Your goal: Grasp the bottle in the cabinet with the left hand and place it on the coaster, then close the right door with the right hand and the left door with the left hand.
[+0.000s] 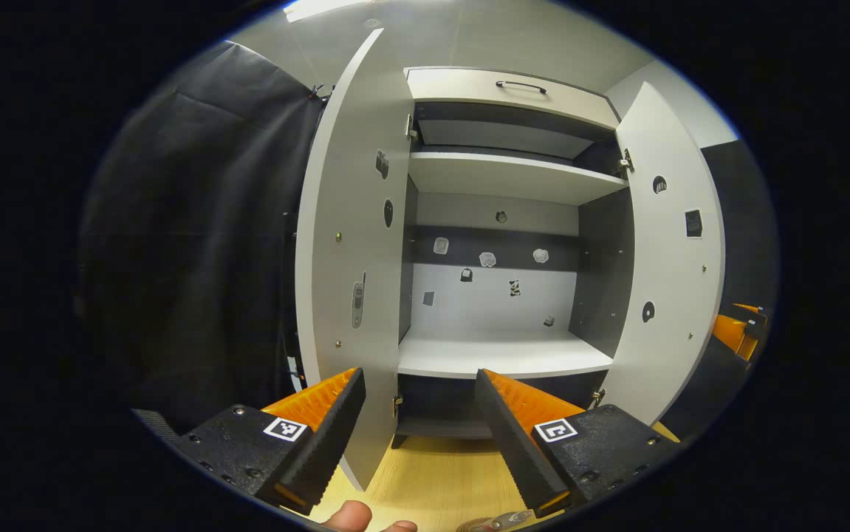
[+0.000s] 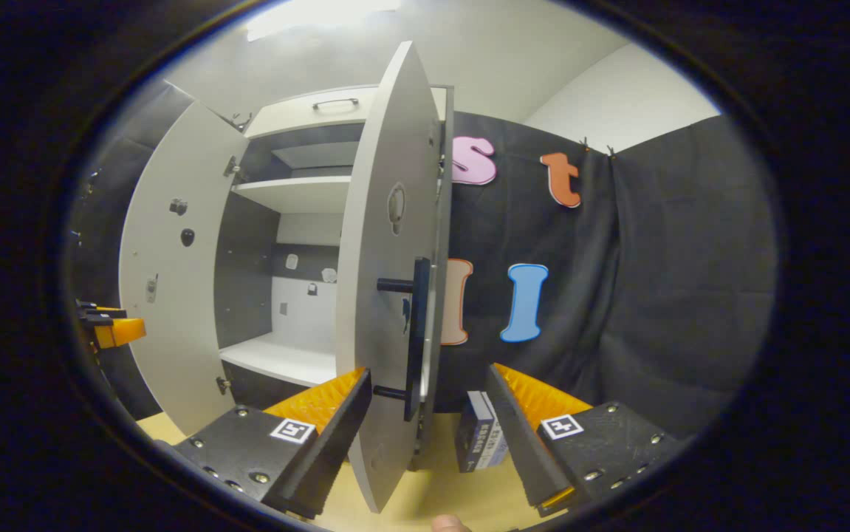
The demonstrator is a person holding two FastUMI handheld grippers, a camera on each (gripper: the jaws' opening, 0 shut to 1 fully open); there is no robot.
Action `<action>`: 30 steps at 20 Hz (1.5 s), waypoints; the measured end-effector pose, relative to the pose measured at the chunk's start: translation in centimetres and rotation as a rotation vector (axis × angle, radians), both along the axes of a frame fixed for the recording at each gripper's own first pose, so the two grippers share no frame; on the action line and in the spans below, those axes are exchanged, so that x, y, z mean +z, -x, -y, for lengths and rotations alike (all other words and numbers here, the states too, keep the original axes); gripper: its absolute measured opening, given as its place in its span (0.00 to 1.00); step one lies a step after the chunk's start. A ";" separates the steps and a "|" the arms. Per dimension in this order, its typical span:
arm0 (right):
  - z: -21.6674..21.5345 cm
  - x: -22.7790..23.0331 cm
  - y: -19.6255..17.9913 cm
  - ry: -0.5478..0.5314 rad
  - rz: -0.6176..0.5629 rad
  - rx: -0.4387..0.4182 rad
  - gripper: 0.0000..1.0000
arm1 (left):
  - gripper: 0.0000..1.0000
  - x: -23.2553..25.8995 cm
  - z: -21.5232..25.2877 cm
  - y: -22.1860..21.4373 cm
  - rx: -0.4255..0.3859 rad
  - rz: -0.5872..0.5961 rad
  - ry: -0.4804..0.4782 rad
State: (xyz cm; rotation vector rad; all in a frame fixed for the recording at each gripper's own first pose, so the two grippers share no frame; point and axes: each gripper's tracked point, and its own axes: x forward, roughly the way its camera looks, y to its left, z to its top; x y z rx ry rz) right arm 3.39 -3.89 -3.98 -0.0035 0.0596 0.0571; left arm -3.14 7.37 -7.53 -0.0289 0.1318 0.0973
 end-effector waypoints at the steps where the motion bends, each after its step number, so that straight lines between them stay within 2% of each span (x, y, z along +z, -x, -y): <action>1: -0.8 0.0 -0.3 0.002 0.002 0.018 0.95 | 0.96 -0.1 -0.1 0.1 0.004 -0.001 0.001; 5: -3.5 0.0 -1.2 -0.003 0.002 0.079 0.95 | 0.96 -0.4 -0.7 0.1 0.043 -0.009 0.002; 10: -6.1 -0.4 -2.2 -0.055 -0.020 0.145 0.96 | 0.96 -0.2 -3.9 2.6 0.111 -0.013 0.003; 14: -9.6 -0.3 -1.9 -0.060 -0.021 0.230 0.94 | 0.96 -0.2 -6.0 3.0 0.169 0.004 0.031; 16: -10.5 0.3 -1.7 -0.042 0.005 0.244 0.96 | 0.92 -0.1 -7.1 3.4 0.199 0.008 0.032; 18: -11.5 0.5 -1.3 -0.033 0.012 0.263 0.96 | 0.92 -0.1 -8.4 3.9 0.231 0.008 0.022; 19: -11.8 0.5 -1.2 -0.033 0.011 0.271 0.95 | 0.96 -0.1 -8.9 4.2 0.245 0.007 0.019; 20: -12.1 0.5 -1.0 -0.034 0.009 0.278 0.96 | 0.92 -0.2 -9.6 4.6 0.260 0.006 0.018; 21: -12.3 0.5 -1.0 -0.036 0.008 0.280 0.96 | 0.96 -0.2 -10.1 4.8 0.273 0.004 0.020; 22: -12.4 0.6 -0.9 -0.037 0.007 0.279 0.96 | 0.92 -0.4 -10.4 4.8 0.285 0.003 0.024; 27: -12.5 0.4 -0.3 -0.040 -0.003 0.268 0.96 | 0.92 -0.8 -12.6 5.5 0.322 -0.006 0.047; 28: -12.5 0.4 -0.2 -0.039 0.000 0.261 0.96 | 0.96 -0.9 -13.1 5.5 0.329 -0.008 0.045; 30: -12.4 0.5 0.0 -0.044 0.004 0.254 0.95 | 0.96 -0.8 -13.9 5.4 0.339 -0.013 0.038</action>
